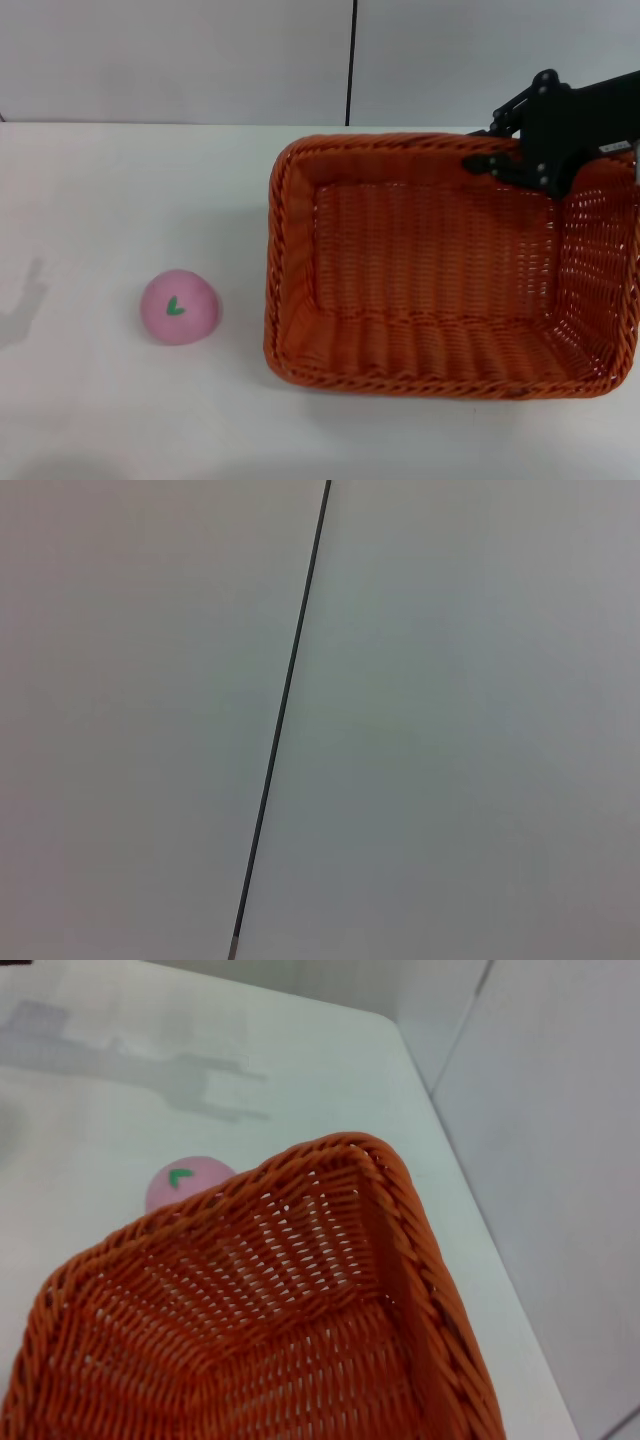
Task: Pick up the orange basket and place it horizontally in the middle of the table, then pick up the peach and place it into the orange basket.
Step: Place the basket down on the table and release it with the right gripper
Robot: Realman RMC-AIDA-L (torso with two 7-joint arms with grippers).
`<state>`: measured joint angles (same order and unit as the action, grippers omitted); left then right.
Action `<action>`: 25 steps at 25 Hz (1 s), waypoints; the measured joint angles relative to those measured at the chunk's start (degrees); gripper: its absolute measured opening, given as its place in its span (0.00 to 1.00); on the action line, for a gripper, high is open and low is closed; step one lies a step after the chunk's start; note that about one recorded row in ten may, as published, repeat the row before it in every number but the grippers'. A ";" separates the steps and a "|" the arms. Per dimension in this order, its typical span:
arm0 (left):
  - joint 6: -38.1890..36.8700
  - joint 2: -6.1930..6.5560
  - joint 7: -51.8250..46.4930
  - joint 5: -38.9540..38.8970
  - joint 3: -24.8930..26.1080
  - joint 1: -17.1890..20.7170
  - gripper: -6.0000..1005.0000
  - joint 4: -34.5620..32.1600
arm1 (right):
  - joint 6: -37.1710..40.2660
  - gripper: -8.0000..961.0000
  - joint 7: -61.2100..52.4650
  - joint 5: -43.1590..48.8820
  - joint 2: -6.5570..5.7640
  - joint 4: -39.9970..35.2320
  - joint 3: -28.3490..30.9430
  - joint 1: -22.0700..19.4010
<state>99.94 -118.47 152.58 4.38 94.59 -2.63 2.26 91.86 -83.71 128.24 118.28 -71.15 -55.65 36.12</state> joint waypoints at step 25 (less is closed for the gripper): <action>0.27 -0.62 0.00 0.46 -1.31 -0.41 0.80 -0.67 | -5.88 0.22 9.70 -3.62 0.31 9.27 -0.26 0.44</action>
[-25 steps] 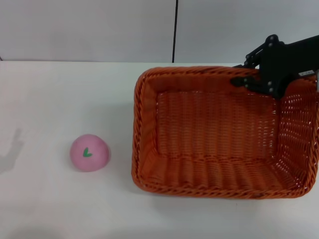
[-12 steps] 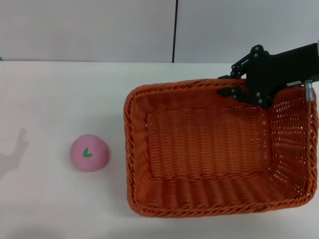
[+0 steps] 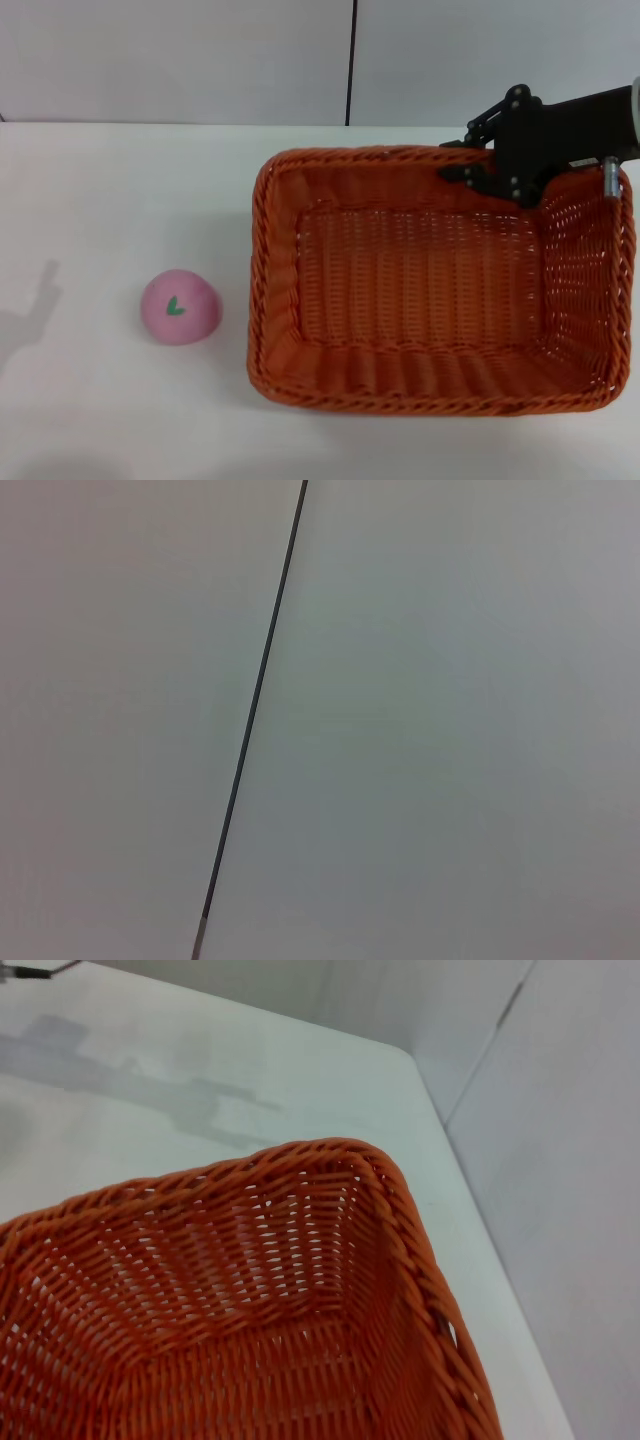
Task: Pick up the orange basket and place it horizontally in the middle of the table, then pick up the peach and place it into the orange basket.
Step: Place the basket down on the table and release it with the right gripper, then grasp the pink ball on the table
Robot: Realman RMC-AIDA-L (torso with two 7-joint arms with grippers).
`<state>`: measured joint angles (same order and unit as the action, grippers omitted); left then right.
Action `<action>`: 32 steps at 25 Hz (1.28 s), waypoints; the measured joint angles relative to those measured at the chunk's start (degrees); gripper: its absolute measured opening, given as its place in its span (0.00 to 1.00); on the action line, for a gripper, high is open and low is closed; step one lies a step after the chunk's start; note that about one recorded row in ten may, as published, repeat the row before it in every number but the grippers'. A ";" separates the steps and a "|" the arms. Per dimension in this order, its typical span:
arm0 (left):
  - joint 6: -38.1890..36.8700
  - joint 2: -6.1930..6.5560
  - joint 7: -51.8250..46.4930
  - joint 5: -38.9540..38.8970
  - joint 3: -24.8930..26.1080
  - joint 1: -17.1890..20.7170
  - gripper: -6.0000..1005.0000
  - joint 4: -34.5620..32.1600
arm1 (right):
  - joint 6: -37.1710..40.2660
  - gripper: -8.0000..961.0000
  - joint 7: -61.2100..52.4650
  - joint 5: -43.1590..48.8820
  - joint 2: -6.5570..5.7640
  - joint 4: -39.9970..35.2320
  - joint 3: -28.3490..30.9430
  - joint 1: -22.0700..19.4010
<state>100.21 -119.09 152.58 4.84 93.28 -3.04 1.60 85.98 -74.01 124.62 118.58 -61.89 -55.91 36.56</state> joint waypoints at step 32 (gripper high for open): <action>1.86 11.95 -14.54 0.73 -29.80 -3.88 0.78 -1.87 | 2.01 0.51 9.98 -55.95 0.69 1.21 -1.08 -25.72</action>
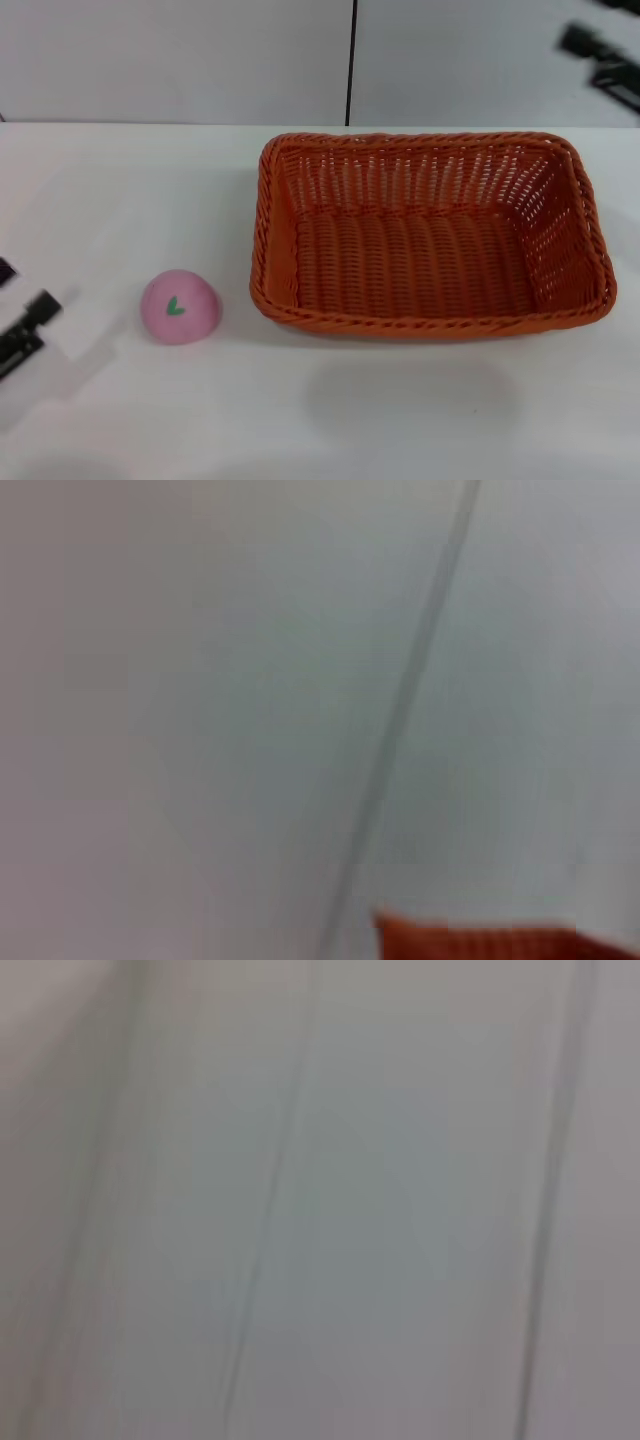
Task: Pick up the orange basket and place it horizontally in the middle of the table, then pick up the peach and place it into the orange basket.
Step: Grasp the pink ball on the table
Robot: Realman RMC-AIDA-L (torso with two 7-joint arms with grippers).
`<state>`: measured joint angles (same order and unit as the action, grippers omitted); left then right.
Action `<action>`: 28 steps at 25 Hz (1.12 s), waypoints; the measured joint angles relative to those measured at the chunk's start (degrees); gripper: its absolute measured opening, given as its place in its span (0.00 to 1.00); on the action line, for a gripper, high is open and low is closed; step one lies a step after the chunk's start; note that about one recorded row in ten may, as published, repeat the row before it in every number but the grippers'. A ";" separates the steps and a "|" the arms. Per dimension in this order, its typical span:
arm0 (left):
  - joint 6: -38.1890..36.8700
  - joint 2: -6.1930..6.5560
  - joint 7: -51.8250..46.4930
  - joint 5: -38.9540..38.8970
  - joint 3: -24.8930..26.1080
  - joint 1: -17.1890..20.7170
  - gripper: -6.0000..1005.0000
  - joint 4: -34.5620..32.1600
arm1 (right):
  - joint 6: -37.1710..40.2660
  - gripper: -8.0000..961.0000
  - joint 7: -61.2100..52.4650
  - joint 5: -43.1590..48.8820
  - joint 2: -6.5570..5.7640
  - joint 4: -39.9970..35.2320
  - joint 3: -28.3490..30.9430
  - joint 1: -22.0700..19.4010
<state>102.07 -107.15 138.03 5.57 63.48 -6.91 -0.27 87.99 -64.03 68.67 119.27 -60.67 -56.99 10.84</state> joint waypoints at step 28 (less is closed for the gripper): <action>-12.73 -10.05 13.63 -4.12 -7.84 -10.61 0.76 -9.72 | 24.13 0.51 15.45 -16.99 -0.57 41.96 10.67 -4.91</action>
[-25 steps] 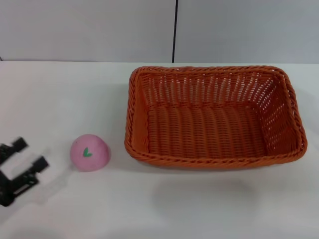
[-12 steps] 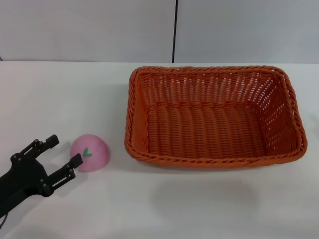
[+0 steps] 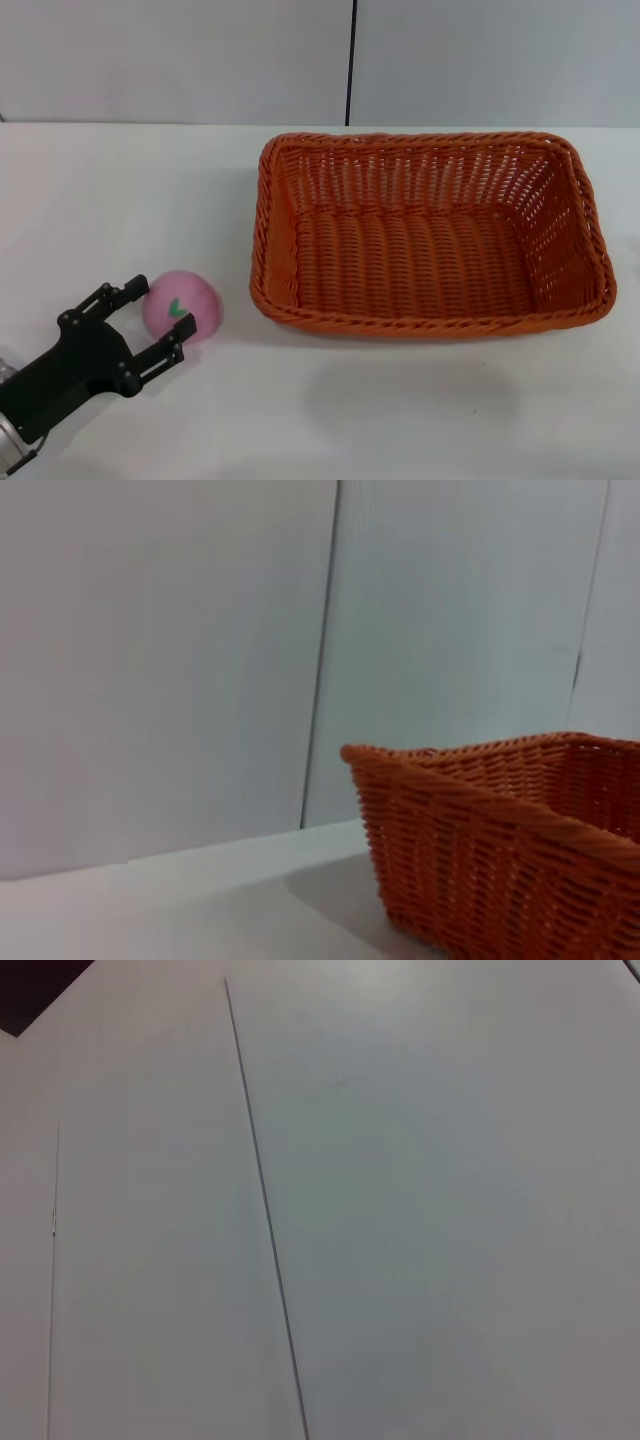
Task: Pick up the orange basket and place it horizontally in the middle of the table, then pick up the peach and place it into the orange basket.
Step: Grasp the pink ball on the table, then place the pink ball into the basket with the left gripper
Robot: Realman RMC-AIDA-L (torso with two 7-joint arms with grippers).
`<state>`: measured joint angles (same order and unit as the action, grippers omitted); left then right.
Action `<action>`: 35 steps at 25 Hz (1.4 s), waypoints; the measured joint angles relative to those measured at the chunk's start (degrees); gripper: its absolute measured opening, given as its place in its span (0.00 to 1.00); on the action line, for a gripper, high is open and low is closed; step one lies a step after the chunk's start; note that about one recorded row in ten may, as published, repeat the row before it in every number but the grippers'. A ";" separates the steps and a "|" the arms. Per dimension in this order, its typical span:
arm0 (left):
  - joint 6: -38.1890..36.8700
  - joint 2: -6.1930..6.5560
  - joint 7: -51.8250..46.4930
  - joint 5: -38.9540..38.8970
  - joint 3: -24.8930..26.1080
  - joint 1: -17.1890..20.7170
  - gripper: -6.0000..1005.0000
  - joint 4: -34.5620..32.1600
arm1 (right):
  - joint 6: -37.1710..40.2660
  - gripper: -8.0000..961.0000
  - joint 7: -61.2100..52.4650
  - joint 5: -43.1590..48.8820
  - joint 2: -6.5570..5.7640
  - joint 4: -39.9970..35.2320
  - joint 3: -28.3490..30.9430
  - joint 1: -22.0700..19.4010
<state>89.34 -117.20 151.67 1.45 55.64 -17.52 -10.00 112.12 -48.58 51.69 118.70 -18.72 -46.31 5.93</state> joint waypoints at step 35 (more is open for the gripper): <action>10.67 0.29 1.14 -16.46 0.70 2.49 0.27 1.73 | 0.90 0.51 -0.05 -0.36 0.18 1.46 2.80 -0.64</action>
<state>100.01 -116.91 152.80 -15.00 56.34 -15.04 -8.27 113.03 -48.63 51.32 118.88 -17.25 -43.51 5.29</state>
